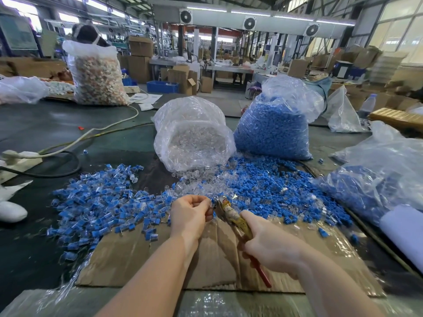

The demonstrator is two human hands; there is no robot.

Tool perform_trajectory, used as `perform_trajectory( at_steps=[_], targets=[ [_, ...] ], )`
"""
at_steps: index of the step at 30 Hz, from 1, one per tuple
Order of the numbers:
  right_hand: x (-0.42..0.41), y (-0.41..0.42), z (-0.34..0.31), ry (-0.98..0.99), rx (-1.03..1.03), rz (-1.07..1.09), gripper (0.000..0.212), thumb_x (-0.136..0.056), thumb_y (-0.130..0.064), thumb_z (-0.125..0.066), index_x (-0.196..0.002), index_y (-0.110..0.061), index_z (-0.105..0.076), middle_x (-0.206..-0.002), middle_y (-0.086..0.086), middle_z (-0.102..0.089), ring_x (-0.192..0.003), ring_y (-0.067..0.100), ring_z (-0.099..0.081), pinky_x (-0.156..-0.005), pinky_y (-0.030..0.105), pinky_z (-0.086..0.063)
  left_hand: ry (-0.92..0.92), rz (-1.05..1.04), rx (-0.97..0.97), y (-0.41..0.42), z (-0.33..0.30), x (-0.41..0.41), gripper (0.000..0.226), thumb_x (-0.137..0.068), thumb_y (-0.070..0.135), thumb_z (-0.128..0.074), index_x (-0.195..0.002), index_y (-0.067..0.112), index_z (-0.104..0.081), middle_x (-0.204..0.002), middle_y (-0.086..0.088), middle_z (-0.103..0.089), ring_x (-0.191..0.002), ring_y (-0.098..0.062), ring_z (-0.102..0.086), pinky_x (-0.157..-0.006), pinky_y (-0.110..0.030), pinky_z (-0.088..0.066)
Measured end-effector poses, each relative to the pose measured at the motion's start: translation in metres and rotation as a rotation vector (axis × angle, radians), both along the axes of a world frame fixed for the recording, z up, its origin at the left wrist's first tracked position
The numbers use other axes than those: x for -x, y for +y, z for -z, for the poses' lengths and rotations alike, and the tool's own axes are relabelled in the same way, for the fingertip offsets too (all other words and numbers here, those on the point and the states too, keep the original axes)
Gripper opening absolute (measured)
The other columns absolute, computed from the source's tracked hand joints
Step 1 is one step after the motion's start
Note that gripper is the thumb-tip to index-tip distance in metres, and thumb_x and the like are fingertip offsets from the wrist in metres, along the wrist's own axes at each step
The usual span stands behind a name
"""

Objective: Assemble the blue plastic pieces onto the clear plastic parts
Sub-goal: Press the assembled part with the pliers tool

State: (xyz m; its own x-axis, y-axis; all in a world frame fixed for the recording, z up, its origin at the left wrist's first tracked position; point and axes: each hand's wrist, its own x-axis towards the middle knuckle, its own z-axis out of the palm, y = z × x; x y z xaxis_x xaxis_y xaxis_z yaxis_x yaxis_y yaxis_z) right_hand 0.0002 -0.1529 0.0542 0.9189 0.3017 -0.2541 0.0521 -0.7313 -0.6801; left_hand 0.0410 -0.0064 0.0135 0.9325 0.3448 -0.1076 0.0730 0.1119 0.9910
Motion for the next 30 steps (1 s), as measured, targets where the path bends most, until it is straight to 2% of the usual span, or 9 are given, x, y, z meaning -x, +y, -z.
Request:
perform_trajectory(
  at_steps=[2,5,8,13,16,18,22,26,30],
  targets=[
    [-0.001,0.0,0.003,-0.017,0.018,-0.01,0.044,-0.089,0.003,-0.035,-0.118,-0.029,-0.033,-0.087,-0.014,-0.038,-0.065,-0.001,-0.041,-0.053,0.016,-0.036,0.0,0.001,-0.006,0.0,0.0,0.0,0.007,-0.088,0.003,-0.059,-0.082,0.005,-0.063,-0.069,-0.007,-0.064,-0.058,-0.011,-0.06,-0.055,-0.019,-0.054],
    [0.0,0.0,0.005,0.003,0.013,0.008,0.031,-0.091,0.001,-0.038,-0.102,-0.026,-0.026,-0.079,-0.015,-0.038,-0.06,0.004,-0.05,-0.048,0.015,-0.038,-0.002,-0.003,-0.014,0.0,0.001,-0.001,0.005,-0.087,0.004,-0.06,-0.086,0.005,-0.064,-0.07,-0.007,-0.065,-0.059,-0.011,-0.061,-0.055,-0.018,-0.053],
    [0.003,0.002,0.0,0.058,-0.115,0.057,0.014,-0.088,-0.009,-0.053,-0.094,-0.019,-0.046,-0.081,-0.004,-0.057,-0.057,0.007,-0.051,-0.05,0.017,-0.039,0.011,-0.011,0.024,0.0,0.0,-0.001,0.006,-0.088,0.003,-0.059,-0.086,0.005,-0.064,-0.07,-0.007,-0.064,-0.061,-0.013,-0.061,-0.06,-0.024,-0.055],
    [0.003,0.0,0.007,0.103,-0.365,0.235,0.032,-0.084,-0.015,-0.066,-0.11,-0.026,-0.051,-0.089,0.001,-0.064,-0.058,0.005,-0.057,-0.055,0.018,-0.043,0.036,-0.057,-0.045,0.009,-0.001,-0.001,0.006,-0.089,0.007,-0.058,-0.086,0.009,-0.063,-0.07,-0.006,-0.064,-0.059,-0.013,-0.06,-0.058,-0.027,-0.053],
    [-0.006,-0.013,0.017,-0.153,-0.206,0.334,0.038,-0.083,-0.022,-0.067,-0.116,-0.024,-0.048,-0.094,0.001,-0.057,-0.065,0.002,-0.054,-0.057,0.017,-0.042,-0.025,-0.14,-0.412,0.026,0.002,-0.004,0.007,-0.089,0.011,-0.058,-0.088,0.007,-0.064,-0.072,0.001,-0.063,-0.062,-0.011,-0.059,-0.056,-0.018,-0.048],
    [-0.014,-0.027,0.024,-0.32,0.042,0.42,0.05,-0.083,-0.032,-0.067,-0.127,-0.022,-0.047,-0.104,0.004,-0.054,-0.093,0.015,-0.052,-0.079,0.031,-0.045,-0.1,-0.196,-0.71,0.039,0.004,-0.005,0.009,-0.09,0.012,-0.058,-0.091,0.011,-0.066,-0.078,0.003,-0.063,-0.067,-0.008,-0.056,-0.059,-0.013,-0.042],
    [-0.027,-0.055,0.036,-0.365,0.356,0.539,0.071,-0.084,-0.051,-0.058,-0.142,-0.02,-0.031,-0.121,0.012,-0.05,-0.115,0.026,-0.043,-0.101,0.041,-0.036,-0.129,-0.248,-1.044,0.064,0.014,-0.012,0.017,-0.089,0.009,-0.059,-0.1,0.009,-0.071,-0.095,-0.011,-0.065,-0.087,-0.024,-0.052,-0.075,-0.032,-0.04],
    [-0.035,-0.079,0.047,-0.35,0.589,0.563,0.072,-0.085,-0.061,-0.048,-0.143,-0.023,-0.03,-0.125,0.014,-0.048,-0.118,0.029,-0.043,-0.101,0.043,-0.038,-0.018,-0.261,-1.215,0.072,0.021,-0.011,0.021,-0.088,0.015,-0.061,-0.106,0.019,-0.07,-0.101,-0.003,-0.061,-0.095,-0.023,-0.042,-0.081,-0.035,-0.032],
    [-0.037,-0.089,0.053,-0.366,0.704,0.556,0.07,-0.086,-0.064,-0.043,-0.143,-0.024,-0.03,-0.124,0.012,-0.047,-0.117,0.028,-0.044,-0.099,0.04,-0.039,-0.162,-0.177,-1.15,0.049,0.021,-0.005,0.023,-0.084,0.016,-0.064,-0.107,0.018,-0.068,-0.104,0.0,-0.059,-0.097,-0.012,-0.036,-0.087,-0.025,-0.027]
  ],
)
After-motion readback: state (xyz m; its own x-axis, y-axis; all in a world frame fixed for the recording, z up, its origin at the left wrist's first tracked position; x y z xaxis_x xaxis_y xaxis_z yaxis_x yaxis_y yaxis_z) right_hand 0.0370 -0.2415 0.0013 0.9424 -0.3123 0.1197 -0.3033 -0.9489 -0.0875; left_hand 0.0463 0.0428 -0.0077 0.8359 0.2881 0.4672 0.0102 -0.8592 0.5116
